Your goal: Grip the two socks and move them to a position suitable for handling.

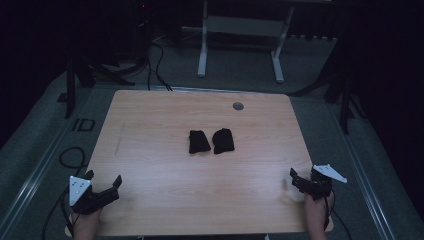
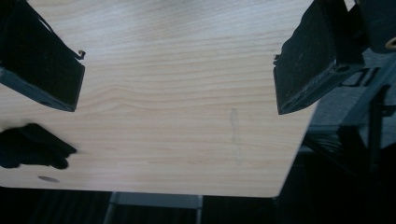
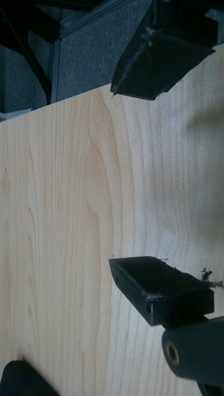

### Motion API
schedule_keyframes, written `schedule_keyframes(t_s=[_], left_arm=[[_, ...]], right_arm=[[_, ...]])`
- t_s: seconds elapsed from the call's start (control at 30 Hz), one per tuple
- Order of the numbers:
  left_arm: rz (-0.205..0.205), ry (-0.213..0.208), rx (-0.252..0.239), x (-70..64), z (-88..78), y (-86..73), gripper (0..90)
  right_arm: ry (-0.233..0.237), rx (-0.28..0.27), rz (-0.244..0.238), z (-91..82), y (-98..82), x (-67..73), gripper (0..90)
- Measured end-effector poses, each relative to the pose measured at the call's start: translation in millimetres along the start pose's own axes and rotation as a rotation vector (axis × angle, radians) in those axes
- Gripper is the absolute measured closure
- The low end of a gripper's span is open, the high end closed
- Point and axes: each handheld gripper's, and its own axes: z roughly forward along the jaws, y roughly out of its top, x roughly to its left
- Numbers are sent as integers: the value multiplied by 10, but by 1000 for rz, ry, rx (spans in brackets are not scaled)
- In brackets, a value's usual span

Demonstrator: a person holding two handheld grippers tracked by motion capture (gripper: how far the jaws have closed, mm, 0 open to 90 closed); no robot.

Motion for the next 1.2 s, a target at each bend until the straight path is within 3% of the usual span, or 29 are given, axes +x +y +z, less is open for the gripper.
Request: schedule_keyframes(t_s=[0.1, 0.3, 0.4, 0.5, 0.6, 0.77, 0.9, 1.07, 1.2], left_arm=[[-18, -16, -9, -16, -12, 4, 25], [1, -34, -20, -70, -53, 2, 25], [-7, -52, -22, -86, -76, -5, 25], [-16, -65, -36, -91, -83, -1, 25], [-21, -71, -40, -87, -75, -5, 26], [-4, -79, -33, -118, -55, -3, 25], [-2, -91, -35, -134, -53, 1, 26], [-3, -101, -35, -174, -67, 14, 26], [28, -130, -38, -254, -65, 27, 25]], right_arm=[[3, 8, -24, 12, 6, 16, 130], [49, 76, -112, 76, 52, 115, 128], [120, 88, -93, 92, 115, 189, 126], [161, 107, -139, 125, 192, 317, 128], [269, 129, -162, 178, 263, 475, 129], [371, 143, -204, 335, 381, 766, 129], [418, 145, -222, 445, 487, 942, 129], [440, 134, -249, 573, 656, 1137, 130], [458, 135, -277, 650, 816, 1289, 130]])
